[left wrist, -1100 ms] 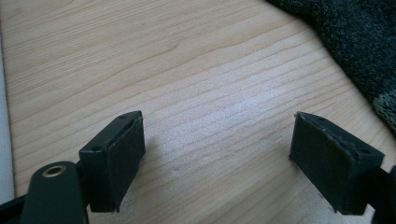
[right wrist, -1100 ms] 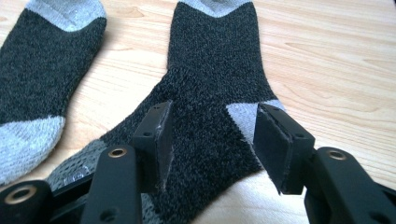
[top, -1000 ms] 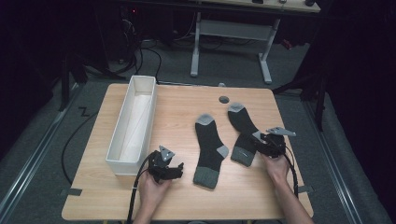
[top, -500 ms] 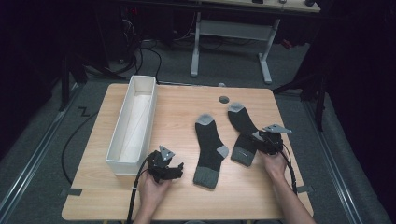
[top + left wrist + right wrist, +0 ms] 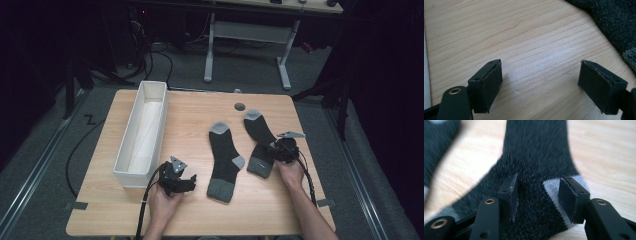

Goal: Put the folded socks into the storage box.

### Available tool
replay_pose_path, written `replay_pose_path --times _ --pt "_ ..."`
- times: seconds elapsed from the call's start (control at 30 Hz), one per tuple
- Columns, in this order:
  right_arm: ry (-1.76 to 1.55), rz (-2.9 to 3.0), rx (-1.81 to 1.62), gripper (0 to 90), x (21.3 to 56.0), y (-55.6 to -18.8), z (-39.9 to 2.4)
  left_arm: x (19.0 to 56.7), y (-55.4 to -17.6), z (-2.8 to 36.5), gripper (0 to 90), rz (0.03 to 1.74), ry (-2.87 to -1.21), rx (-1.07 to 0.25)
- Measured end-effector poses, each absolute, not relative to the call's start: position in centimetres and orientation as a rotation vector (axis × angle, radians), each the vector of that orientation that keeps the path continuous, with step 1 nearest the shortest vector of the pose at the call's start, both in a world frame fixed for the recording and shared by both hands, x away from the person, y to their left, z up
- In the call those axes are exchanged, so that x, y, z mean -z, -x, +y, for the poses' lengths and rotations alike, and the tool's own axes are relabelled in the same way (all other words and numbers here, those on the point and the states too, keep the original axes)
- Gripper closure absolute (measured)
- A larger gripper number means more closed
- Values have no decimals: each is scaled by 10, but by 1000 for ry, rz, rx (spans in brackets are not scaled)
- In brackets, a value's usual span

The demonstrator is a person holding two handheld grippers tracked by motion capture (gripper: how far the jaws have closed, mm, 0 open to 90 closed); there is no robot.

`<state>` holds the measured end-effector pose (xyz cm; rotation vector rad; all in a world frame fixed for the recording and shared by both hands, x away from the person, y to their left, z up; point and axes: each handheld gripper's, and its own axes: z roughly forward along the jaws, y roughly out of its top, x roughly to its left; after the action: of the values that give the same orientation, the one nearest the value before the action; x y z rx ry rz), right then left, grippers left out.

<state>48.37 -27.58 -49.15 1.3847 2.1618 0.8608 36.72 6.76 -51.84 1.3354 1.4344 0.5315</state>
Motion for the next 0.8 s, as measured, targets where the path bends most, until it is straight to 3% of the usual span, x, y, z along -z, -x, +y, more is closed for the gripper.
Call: replay_pose_path --times 0.2,0.47,0.8 --pt "-1353 2212 -819 541 491 -477 -276 518 -367 68 201 1433 -1336 -531" --pt "-1320 2249 -796 751 489 -462 -280 518 -367 68 202 1432 -1337 -530" --pt "-1346 2260 -807 808 485 -459 -282 518 -368 67 212 1436 -1333 -536"
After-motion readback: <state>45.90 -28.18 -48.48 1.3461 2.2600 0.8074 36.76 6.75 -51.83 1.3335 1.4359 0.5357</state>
